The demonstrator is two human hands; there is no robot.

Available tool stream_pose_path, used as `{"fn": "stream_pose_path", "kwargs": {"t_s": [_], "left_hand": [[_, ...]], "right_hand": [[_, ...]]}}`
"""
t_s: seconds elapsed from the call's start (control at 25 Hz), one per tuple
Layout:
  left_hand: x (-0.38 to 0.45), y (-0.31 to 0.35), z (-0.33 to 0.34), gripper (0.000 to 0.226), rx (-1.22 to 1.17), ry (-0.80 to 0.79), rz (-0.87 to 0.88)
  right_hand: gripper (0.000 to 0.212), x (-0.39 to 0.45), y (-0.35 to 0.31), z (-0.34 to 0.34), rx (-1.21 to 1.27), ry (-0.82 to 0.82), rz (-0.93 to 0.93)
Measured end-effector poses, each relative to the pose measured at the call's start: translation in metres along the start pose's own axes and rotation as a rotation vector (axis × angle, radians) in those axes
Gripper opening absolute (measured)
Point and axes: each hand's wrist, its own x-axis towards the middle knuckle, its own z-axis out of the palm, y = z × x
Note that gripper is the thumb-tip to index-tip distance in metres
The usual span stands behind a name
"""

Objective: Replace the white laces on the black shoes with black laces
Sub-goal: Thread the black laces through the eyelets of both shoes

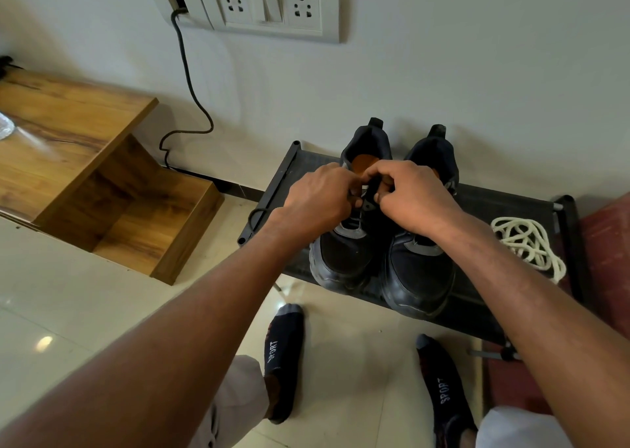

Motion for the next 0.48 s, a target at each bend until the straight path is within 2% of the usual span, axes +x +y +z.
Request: {"fn": "stream_pose_path", "kwargs": {"t_s": [0.24, 0.32, 0.48], "left_hand": [[0.002, 0.005, 0.003, 0.01, -0.122, -0.053, -0.026], [0.002, 0.006, 0.001, 0.016, -0.123, -0.092, -0.029], [0.001, -0.001, -0.01, 0.034, -0.092, -0.115, 0.04]], "right_hand": [[0.046, -0.001, 0.0, -0.003, 0.012, 0.0, 0.024], [0.048, -0.002, 0.001, -0.003, 0.055, 0.013, 0.031], [0.03, -0.004, 0.002, -0.002, 0.02, 0.026, 0.087]]}}
